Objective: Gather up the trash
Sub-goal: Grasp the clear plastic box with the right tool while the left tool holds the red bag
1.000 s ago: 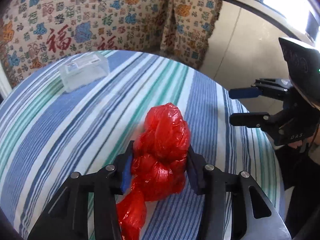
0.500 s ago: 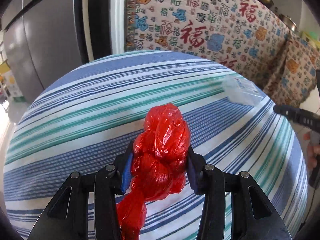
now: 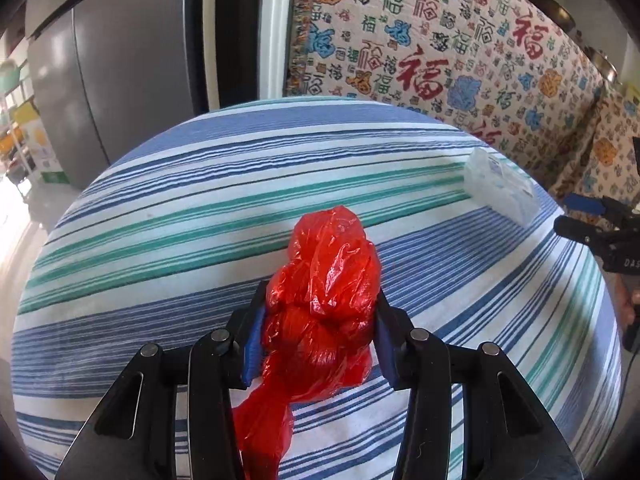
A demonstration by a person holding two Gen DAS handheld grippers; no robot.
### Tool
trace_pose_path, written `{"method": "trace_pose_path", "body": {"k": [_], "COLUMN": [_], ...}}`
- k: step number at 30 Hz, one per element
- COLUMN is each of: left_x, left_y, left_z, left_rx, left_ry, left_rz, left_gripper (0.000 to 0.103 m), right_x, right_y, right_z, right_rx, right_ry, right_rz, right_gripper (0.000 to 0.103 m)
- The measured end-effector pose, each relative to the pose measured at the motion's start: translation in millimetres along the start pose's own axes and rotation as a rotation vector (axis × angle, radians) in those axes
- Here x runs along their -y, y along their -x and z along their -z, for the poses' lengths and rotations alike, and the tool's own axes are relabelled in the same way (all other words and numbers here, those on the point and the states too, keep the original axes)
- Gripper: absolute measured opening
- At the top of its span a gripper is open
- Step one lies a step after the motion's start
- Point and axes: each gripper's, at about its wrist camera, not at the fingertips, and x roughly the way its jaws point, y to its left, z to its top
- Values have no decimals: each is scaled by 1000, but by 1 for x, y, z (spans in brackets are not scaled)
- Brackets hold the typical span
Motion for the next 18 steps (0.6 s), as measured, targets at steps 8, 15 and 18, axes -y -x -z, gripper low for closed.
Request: {"method": "trace_pose_path", "body": {"k": [8,15,18], "left_x": [6,6,10], "left_y": [-2,-4,-1], "left_z": [-1,-3,0], "left_rx": [1,1,3], "left_ry": [-5,2,26], "left_rz": [-18,-24,-9], "left_gripper": [48,48,48], "right_x": [-4,-7,-1], "right_y": [-52,-46,-19], "right_z": [-22,-28,-4], "right_rx": [-39,-52,-54], "right_ry": [106,7,-59], "right_rz": [68,66,123], "right_gripper": [99,71,71]}}
